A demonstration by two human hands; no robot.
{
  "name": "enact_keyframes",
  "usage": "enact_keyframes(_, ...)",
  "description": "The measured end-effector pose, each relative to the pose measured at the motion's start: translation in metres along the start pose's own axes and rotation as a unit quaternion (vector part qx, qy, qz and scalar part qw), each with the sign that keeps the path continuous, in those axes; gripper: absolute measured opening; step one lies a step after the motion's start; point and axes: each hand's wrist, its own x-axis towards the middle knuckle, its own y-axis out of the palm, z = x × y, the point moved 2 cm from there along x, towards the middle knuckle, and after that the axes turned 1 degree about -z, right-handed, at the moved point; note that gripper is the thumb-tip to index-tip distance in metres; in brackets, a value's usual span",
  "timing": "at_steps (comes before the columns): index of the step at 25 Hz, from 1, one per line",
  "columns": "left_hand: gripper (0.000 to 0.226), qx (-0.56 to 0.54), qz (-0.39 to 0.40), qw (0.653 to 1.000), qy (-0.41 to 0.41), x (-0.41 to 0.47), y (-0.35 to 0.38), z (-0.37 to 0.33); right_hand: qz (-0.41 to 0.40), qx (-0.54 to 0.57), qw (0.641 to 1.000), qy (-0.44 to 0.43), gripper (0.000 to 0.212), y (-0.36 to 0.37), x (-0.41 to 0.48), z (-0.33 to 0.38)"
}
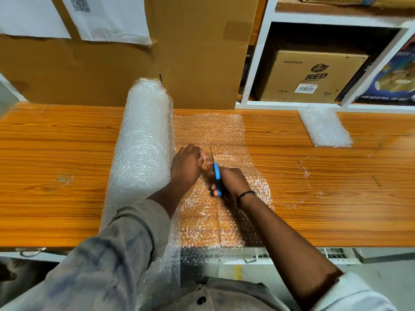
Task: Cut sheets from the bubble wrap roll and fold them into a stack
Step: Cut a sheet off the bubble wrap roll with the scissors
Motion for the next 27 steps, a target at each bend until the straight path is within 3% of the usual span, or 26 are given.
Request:
enact_keyframes(5, 0.008, -0.014, -0.014, 1.0, 0.003, -0.003, -0.002, 0.0, -0.023, 0.013, 1.0, -0.003, 0.046, 0.006, 0.01, 0.007)
enact_keyframes(9, 0.008, -0.021, -0.027, 0.999, 0.017, -0.004, -0.004, -0.001, -0.044, -0.036, 0.998, -0.018, 0.046, 0.006, 0.019, 0.008)
enact_keyframes(13, 0.006, -0.025, -0.037, 0.999, 0.019, -0.004, -0.003, -0.001, -0.059, -0.086, 0.994, -0.041, 0.032, 0.002, 0.026, 0.008)
enact_keyframes(19, 0.011, -0.021, -0.044, 0.999, 0.022, -0.003, -0.001, 0.003, -0.041, -0.028, 0.999, -0.017, 0.041, 0.002, 0.034, 0.014)
enact_keyframes(27, 0.01, -0.022, -0.058, 0.998, 0.03, -0.002, 0.0, 0.005, -0.062, -0.082, 0.994, -0.044, 0.036, 0.004, 0.048, 0.021)
